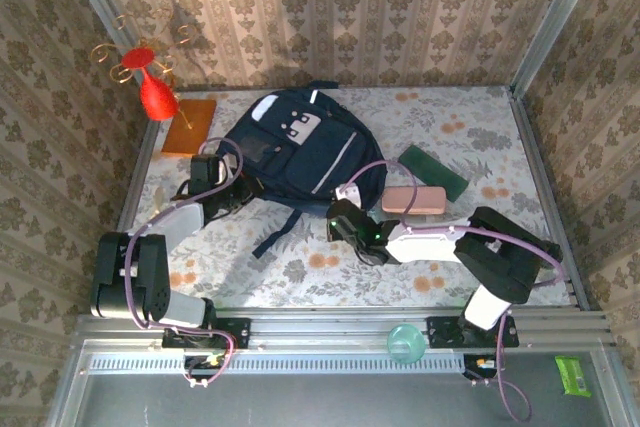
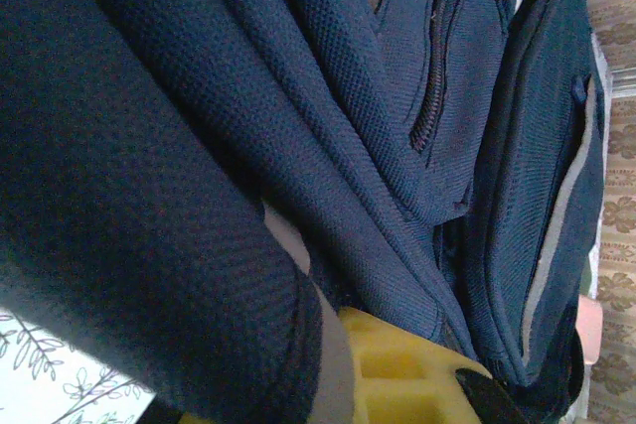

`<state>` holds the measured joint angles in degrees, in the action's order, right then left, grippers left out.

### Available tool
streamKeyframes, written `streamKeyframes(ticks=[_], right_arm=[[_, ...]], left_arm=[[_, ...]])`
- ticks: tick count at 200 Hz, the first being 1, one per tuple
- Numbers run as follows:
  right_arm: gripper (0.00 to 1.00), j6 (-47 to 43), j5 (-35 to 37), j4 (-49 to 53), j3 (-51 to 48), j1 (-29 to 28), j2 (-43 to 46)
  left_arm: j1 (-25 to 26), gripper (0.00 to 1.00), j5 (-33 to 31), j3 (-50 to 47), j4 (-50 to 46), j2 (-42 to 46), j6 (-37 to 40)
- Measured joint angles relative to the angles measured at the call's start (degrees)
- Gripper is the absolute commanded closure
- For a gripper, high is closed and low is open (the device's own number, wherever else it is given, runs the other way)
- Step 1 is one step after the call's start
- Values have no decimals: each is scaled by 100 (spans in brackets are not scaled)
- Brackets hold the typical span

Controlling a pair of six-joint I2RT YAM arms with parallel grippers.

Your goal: Pack the student bag

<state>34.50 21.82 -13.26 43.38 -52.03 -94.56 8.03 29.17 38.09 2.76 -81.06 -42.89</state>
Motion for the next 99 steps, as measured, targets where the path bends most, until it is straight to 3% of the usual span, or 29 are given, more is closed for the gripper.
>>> streamKeyframes(ticks=[22,45,57,79,99], right_arm=[[100,-328,-496,-17,-52,111,79],[100,-629,-1021,-24,-52,146,83],[100,-769,-1281,-22,-52,164,87],[100,-938,-1731,-15,-37,236,87],[100,-1038,-2050,-17,-9,358,90]], left_arm=[[-7,100,-66,0,-17,-52,55],[-37,71,-177,0,-13,-70,109],[-28,62,-256,0,-24,-52,190],[61,51,-553,2,-216,157,363],[297,49,-933,24,-485,568,577]])
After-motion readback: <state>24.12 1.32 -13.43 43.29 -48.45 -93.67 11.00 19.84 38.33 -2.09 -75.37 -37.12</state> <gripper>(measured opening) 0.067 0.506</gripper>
